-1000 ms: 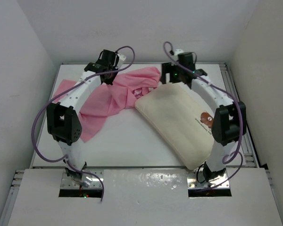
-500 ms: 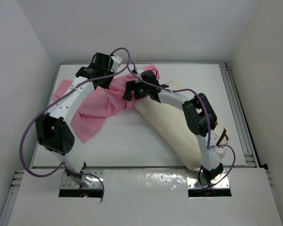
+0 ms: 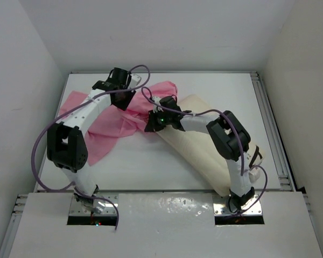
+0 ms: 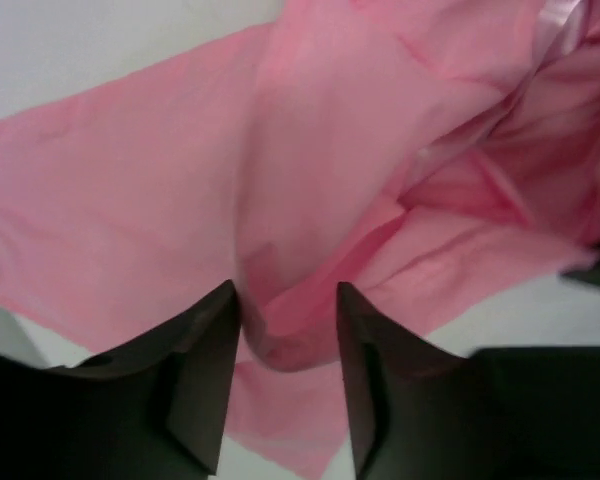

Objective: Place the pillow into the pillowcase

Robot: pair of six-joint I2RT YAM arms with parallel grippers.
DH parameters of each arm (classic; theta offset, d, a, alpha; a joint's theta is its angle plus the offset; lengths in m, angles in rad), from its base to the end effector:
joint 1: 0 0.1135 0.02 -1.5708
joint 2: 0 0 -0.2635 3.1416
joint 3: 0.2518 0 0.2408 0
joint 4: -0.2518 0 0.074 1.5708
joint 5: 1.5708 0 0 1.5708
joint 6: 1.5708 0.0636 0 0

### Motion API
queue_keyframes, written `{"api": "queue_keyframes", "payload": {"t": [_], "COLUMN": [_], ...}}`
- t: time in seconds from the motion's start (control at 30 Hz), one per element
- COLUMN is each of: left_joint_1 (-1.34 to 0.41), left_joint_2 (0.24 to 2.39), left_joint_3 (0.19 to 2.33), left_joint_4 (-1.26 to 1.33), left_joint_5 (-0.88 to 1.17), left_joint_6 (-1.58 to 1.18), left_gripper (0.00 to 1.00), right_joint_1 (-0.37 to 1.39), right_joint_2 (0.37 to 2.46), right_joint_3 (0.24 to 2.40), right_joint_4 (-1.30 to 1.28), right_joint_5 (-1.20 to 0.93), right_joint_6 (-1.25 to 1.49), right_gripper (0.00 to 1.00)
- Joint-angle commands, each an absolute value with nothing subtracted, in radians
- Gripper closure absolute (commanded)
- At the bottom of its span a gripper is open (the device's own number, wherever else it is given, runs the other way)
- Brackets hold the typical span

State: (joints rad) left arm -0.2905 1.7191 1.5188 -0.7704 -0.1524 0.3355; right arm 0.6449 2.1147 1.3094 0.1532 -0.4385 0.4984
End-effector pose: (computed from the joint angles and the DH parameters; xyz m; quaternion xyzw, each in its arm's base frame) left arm 0.3637 -0.0987 0.2736 0.2719 0.9132 0.0793 0.2930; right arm 0.3560 0.3016 0.1325 -0.1602 0.8655 0.3981 0.2585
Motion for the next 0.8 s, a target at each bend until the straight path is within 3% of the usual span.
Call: {"api": "queue_keyframes", "payload": {"t": [0.0,0.13,0.4,0.63,0.77], "left_joint_1": [-0.282,-0.284,-0.279,-0.259,-0.256], "left_joint_2": [1.779,1.885,2.071,2.14,2.085], "left_joint_3": [1.574,1.653,1.723,1.822,1.819], "left_joint_4": [-0.724,-0.692,-0.692,-0.797,-0.945], "left_joint_5": [-0.042,0.031,0.011,-0.075,-0.064], "left_joint_6": [0.339,0.324,0.321,0.265,0.279], "left_gripper": [0.56,0.36,0.28,0.31,0.5], "right_joint_1": [0.686,0.707,0.722,0.747,0.739], "right_joint_2": [2.0,1.947,1.891,1.822,1.806], "right_joint_3": [1.249,1.2,1.123,1.065,1.063], "right_joint_4": [0.164,0.108,0.08,0.046,0.037], "right_joint_5": [-0.509,-0.523,-0.581,-0.554,-0.522], "right_joint_6": [0.467,0.416,0.388,0.344,0.342], "right_gripper": [1.0,1.0,1.0,1.0,1.0]}}
